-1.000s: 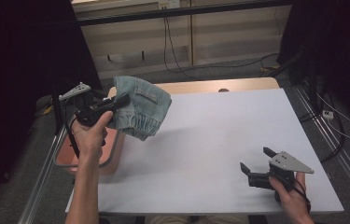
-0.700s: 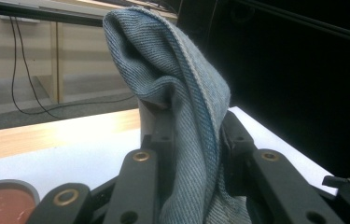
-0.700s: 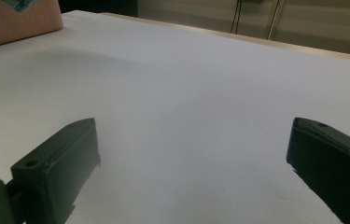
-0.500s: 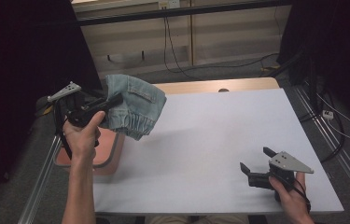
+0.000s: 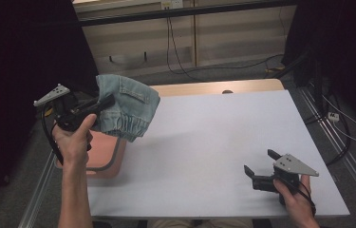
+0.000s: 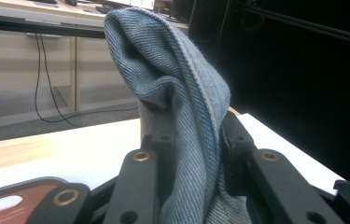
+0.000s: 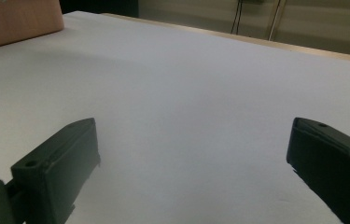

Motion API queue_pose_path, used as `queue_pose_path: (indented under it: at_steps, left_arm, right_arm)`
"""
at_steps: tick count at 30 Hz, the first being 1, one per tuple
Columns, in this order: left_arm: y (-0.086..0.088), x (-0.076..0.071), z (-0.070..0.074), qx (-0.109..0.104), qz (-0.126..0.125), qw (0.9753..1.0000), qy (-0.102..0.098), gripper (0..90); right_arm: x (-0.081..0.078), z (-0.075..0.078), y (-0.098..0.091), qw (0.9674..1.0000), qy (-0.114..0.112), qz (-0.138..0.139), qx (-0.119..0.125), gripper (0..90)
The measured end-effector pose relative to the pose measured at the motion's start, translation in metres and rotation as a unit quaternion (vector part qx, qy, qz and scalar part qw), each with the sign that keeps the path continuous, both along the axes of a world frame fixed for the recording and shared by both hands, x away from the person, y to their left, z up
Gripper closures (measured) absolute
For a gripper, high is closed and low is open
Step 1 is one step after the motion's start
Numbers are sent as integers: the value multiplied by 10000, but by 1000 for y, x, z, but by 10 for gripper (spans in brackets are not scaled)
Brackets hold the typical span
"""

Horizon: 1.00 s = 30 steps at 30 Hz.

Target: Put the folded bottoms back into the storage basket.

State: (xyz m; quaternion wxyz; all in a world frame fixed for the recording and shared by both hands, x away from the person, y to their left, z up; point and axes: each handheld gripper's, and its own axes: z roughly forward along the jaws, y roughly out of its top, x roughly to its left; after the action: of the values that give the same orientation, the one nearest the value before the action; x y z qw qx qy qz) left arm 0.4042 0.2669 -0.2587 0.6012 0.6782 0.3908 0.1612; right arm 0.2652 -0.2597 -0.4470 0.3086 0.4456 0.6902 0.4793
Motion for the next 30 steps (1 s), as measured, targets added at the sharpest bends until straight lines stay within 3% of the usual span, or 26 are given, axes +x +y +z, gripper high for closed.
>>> queue_pose_path:
  at_steps: [8, 16, 30]
  left_arm:
    - [10, -10, 1, 72, 132, 9999, 25, 720]
    - [26, -14, 0, -13, 307, 9995, 24, 720]
    - [45, -25, 6, -111, 404, 9991, -53, 720]
  right_arm:
    - [0, 0, 0, 10000, 18, -30, 4, 23]
    - [1, -1, 2, 10000, 17, 22, -19, 23]
    - [1, -1, 2, 10000, 31, 17, -6, 23]
